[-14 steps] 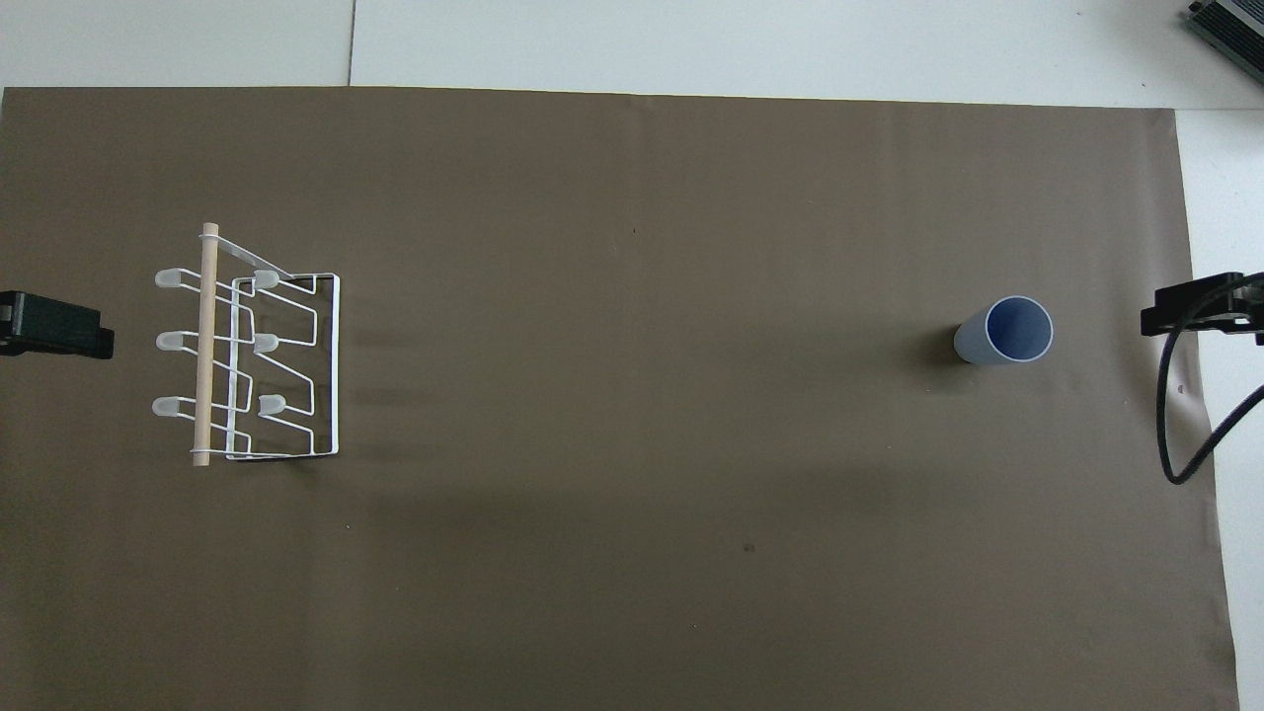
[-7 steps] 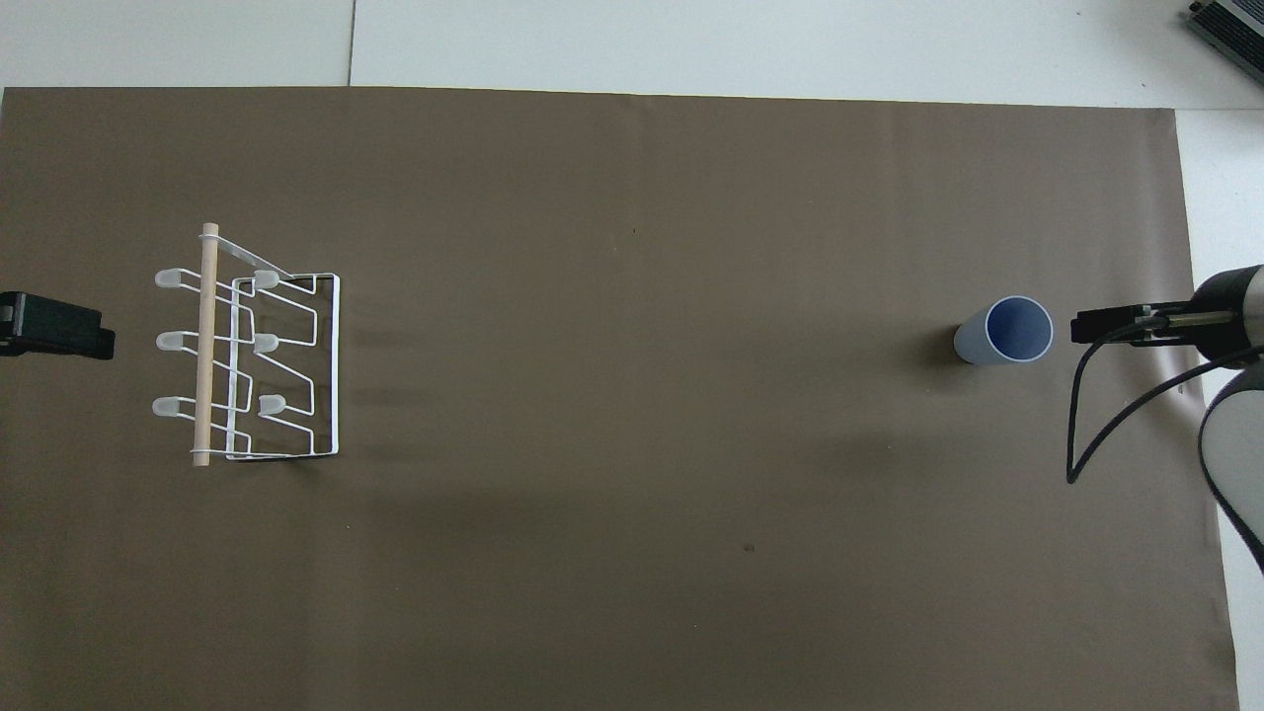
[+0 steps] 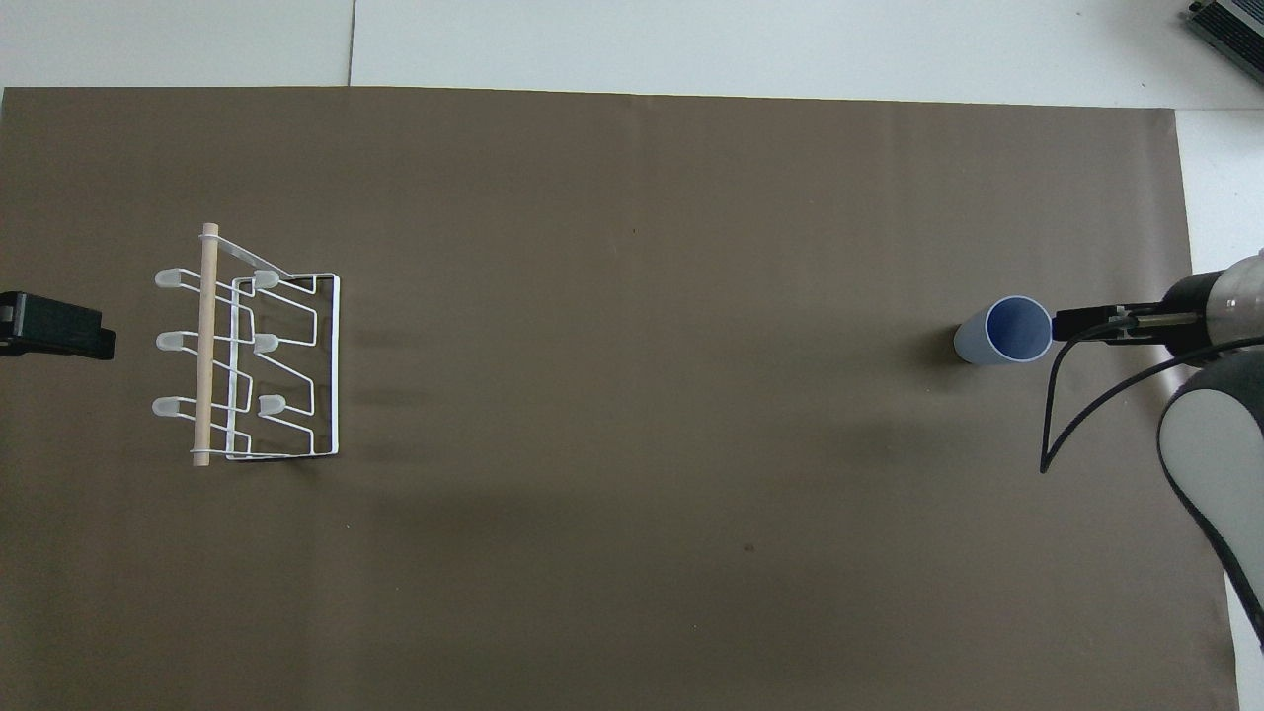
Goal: Hang cup on cup holder
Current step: 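Move the right gripper to the light blue cup and grasp its rim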
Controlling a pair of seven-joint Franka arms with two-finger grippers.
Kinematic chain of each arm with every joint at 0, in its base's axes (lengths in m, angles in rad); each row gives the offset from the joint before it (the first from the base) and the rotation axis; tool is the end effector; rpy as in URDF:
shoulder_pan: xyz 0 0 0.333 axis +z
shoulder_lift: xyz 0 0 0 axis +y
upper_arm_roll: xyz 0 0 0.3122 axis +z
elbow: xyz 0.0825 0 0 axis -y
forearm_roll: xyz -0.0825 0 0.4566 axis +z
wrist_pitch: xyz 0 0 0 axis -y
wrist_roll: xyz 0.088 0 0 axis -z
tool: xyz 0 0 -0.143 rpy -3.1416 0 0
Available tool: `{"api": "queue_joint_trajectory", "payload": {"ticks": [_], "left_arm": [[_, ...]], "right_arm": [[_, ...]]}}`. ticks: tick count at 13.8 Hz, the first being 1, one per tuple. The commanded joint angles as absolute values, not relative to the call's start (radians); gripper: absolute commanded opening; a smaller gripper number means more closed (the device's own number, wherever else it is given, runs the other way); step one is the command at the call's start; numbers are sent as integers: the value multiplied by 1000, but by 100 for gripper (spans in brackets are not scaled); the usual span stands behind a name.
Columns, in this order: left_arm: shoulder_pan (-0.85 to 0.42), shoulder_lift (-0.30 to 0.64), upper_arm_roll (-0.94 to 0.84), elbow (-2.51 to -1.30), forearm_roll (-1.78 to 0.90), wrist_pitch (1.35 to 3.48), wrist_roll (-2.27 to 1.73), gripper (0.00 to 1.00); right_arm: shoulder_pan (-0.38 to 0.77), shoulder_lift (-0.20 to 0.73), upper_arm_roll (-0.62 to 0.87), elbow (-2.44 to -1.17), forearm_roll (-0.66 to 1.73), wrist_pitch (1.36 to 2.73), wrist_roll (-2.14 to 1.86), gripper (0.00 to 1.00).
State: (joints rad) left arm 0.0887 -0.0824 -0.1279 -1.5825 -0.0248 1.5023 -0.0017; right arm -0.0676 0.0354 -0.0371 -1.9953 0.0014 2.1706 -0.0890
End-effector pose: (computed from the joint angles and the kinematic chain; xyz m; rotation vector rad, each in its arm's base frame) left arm 0.5940 -0.0298 0.6223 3.1267 -0.0607 0.0019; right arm 0.6428 -0.0674 0.3840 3.1203 -0.0254 0.2176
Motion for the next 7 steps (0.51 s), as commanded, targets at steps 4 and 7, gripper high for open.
{"api": "queue_joint_trajectory", "payload": {"ticks": [4,7], "left_arm": [[103,-106,-133,-1623,-34,1519,14,100],[103,-106,-133,-1623,-34,1520,14,100]], "right_arm": [[-48,127,-25,-2011,21,2298,-71,100],[-41,126,9,-2019,23,2303,-57,100]]}}
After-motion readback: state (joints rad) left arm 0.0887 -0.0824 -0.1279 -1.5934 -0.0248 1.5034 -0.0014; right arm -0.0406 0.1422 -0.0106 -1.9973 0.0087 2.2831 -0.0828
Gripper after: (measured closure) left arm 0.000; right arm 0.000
